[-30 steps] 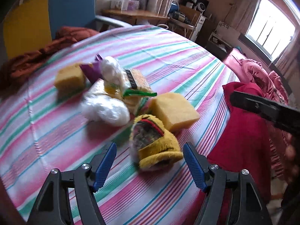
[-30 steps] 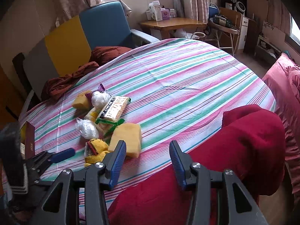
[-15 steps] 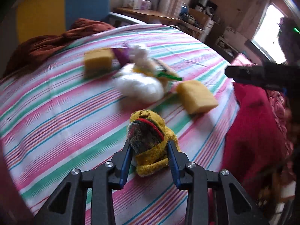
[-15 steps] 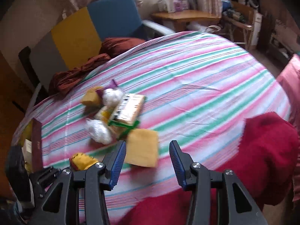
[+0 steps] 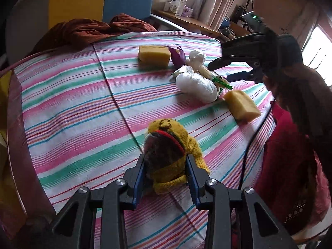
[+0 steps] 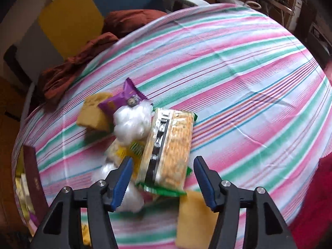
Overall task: Organize objects
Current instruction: 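Grasp the yellow knit plush with the left tool while the right tool grasps the cracker packet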
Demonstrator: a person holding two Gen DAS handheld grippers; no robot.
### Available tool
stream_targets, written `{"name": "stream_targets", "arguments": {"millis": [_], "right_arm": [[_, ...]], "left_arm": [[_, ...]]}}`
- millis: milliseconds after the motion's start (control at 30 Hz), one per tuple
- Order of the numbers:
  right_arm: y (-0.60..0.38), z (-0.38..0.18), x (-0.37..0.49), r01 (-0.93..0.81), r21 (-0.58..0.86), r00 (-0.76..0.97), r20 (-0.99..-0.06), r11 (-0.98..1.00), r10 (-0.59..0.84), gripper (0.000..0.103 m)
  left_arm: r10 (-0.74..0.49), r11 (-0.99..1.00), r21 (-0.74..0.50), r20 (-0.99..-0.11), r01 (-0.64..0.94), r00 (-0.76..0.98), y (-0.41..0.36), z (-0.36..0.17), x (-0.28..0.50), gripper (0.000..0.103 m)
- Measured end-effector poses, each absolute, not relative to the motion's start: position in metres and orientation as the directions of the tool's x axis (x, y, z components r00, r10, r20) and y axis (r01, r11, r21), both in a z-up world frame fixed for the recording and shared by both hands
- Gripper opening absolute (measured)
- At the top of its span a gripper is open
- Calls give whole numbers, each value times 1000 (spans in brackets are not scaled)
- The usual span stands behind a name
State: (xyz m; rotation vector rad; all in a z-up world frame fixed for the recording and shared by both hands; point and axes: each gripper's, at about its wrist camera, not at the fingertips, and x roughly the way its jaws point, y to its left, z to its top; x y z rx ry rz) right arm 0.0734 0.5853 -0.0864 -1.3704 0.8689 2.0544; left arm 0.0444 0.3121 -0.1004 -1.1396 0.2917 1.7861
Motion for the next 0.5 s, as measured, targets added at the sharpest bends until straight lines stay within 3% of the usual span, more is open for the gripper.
{"name": "stream_targets", "arguments": {"millis": [133,200,500], "right_arm": [[592,-101,63,-726,228,-336,-941,-649,45,61],[594,-104,63,-733,221,-337,-940,-644,61,52],[567,-76,104,-687,256,-409,-910,-680,71,51]], "left_arm": [[597,-520,-308,-798,-797,-81,314,-104,39,42],[598,-524,-316,-798,-791,-77,314,-104,38,43],[609,-517,-292,-786,-805,-106,312,-104,42,43]]}}
